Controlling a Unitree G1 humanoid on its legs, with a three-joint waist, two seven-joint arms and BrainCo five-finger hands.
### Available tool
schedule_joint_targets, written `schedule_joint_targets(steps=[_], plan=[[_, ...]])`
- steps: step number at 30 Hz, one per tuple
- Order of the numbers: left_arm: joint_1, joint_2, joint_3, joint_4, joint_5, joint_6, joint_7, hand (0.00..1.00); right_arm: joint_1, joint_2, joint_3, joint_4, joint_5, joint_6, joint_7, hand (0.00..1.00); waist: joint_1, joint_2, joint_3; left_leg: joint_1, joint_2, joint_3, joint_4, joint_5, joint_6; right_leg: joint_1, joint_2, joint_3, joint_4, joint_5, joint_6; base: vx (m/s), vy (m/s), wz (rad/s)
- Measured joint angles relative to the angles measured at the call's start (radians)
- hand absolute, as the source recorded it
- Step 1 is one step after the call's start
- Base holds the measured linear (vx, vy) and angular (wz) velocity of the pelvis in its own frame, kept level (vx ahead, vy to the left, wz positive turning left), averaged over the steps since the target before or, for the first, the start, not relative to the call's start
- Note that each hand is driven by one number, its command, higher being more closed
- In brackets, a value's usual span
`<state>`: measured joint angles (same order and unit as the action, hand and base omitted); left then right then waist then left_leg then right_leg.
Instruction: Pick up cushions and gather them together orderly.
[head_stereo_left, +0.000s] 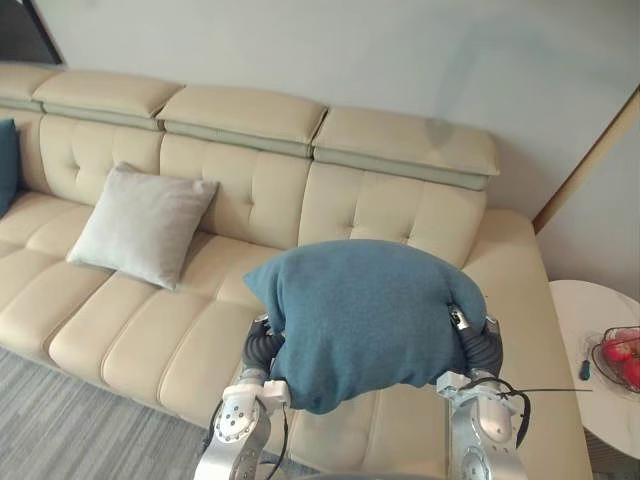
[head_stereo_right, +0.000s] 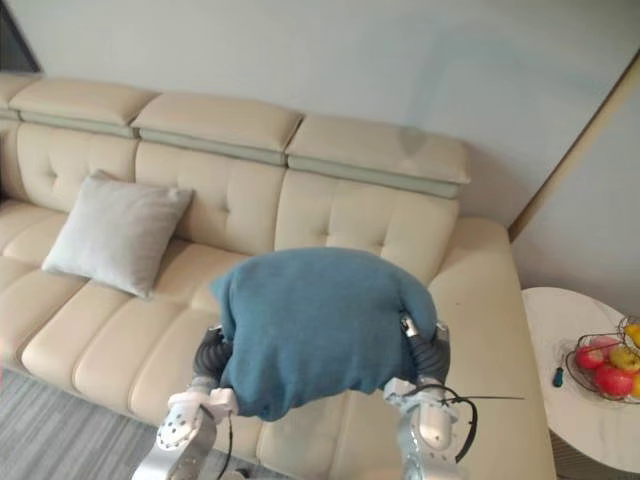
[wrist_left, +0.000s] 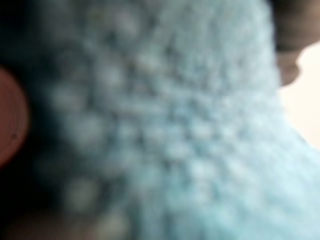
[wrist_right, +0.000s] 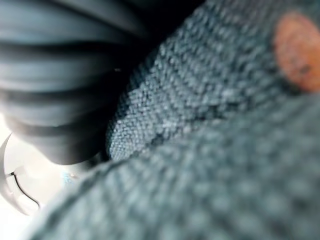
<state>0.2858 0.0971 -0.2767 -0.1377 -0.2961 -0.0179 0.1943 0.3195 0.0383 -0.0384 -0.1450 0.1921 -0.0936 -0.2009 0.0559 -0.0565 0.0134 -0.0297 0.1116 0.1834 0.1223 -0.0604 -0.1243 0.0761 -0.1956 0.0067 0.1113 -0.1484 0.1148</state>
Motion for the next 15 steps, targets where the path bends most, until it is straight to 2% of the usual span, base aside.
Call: schedule_joint_targets(steps=[3, 9, 11, 13, 15], plan=[[-0.026, 0.000, -0.003, 0.048, 0.021, 0.002, 0.009, 1.00, -0.002, -0.001, 0.000, 0.054, -0.050, 0.004, -0.015, 1.00, -0.002, -0.003, -0.006, -0.002, 0.000, 0.028, -0.035, 0.019, -0.002, -0.033, 0.002, 0.030, -0.016, 0.008, 0.006, -0.05, -0.011, -0.31], [-0.139, 0.000, -0.008, 0.144, 0.063, 0.009, 0.067, 1.00, -0.043, -0.011, 0.005, 0.146, -0.148, 0.035, -0.069, 1.00, -0.009, 0.007, 0.006, -0.038, 0.006, 0.074, -0.103, 0.068, 0.004, -0.116, 0.017, 0.083, -0.051, 0.071, 0.005, -0.03, -0.005, -0.29], [-0.220, 0.000, -0.005, 0.169, 0.077, 0.009, 0.094, 1.00, -0.111, -0.032, 0.017, 0.169, -0.158, 0.039, -0.091, 1.00, -0.009, 0.009, 0.029, -0.084, 0.014, 0.091, -0.099, 0.083, 0.009, -0.174, 0.026, 0.097, -0.052, 0.107, 0.006, -0.11, 0.014, -0.28], [-0.326, 0.014, 0.007, 0.175, 0.079, 0.007, 0.151, 1.00, -0.217, -0.058, 0.050, 0.170, -0.195, 0.051, -0.135, 1.00, -0.007, 0.005, 0.043, -0.175, 0.026, 0.111, -0.082, 0.095, 0.016, -0.268, 0.035, 0.121, -0.058, 0.151, 0.009, -0.16, 0.010, -0.27], [-0.420, 0.034, 0.016, 0.206, 0.079, 0.001, 0.183, 1.00, -0.303, -0.064, 0.052, 0.173, -0.195, 0.053, -0.162, 1.00, -0.003, 0.000, 0.068, -0.222, 0.036, 0.110, -0.059, 0.097, 0.018, -0.298, 0.036, 0.123, -0.072, 0.166, 0.011, -0.13, -0.019, -0.06]])
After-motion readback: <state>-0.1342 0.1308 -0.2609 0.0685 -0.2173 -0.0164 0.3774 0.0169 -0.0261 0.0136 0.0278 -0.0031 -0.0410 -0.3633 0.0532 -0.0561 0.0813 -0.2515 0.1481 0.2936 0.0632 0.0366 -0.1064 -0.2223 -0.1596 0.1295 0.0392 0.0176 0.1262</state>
